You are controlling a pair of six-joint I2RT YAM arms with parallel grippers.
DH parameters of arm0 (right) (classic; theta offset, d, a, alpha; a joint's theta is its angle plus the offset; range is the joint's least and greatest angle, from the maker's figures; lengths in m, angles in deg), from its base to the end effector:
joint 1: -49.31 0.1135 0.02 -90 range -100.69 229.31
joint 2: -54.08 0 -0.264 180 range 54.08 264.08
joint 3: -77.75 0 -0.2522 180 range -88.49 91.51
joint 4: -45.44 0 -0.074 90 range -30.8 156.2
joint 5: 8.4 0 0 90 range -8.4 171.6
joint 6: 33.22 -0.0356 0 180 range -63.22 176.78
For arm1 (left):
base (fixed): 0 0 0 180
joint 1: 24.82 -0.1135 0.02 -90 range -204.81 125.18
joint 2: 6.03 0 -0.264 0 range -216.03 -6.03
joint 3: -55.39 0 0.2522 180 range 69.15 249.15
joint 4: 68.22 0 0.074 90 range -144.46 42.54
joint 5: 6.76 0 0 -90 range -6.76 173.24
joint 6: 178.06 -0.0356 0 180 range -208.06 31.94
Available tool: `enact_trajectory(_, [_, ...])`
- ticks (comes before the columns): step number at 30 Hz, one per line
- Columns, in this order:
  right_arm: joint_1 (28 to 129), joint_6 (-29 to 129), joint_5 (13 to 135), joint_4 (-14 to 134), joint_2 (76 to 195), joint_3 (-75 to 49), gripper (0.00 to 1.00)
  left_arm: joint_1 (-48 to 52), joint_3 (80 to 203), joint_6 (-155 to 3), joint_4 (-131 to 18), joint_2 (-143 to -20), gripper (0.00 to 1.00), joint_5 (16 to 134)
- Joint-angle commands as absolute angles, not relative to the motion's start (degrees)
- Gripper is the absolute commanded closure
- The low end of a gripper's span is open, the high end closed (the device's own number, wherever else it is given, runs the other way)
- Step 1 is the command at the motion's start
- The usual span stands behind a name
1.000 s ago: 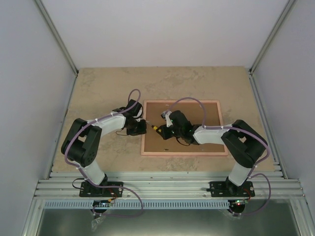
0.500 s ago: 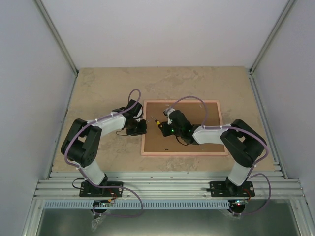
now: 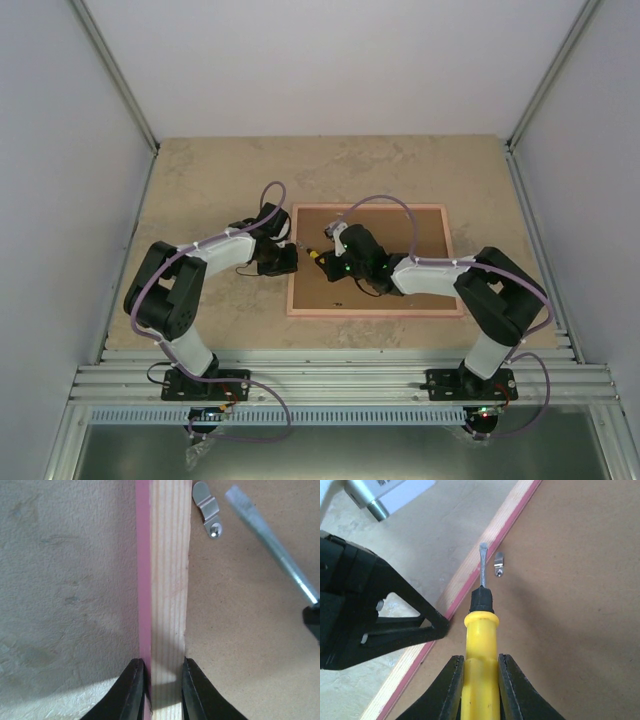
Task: Take the photo out of the frame
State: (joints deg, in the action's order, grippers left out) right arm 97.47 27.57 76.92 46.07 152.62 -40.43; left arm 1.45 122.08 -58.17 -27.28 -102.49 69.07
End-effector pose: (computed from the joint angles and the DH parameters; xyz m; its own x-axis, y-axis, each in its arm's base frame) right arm 0.2302 0.2615 0.1574 -0.7367 -0.0936 -0.6697 -0.4884 0.7587 0.4311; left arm 0.2692 -0.1426 0.1482 -0.9838 -0.0532 -0.1713 0.0131 0.9309 -0.3649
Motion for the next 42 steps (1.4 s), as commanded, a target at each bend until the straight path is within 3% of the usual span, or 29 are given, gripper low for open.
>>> enact_trajectory(1, [97.89, 28.28, 74.95, 48.06, 152.04, -40.24, 1.00, 2.06, 120.46, -57.07, -26.93, -102.53, 0.97, 66.93])
enact_trajectory(16, [97.92, 27.74, 74.71, 50.66, 155.29, -37.69, 1.00, 2.06, 120.08, -56.98, -27.39, -102.36, 0.98, 66.57])
enact_trajectory(42, [100.33, 23.83, 88.52, 55.69, 154.56, -34.64, 1.00, 2.04, 119.40, -54.67, -29.41, -101.84, 1.00, 65.23])
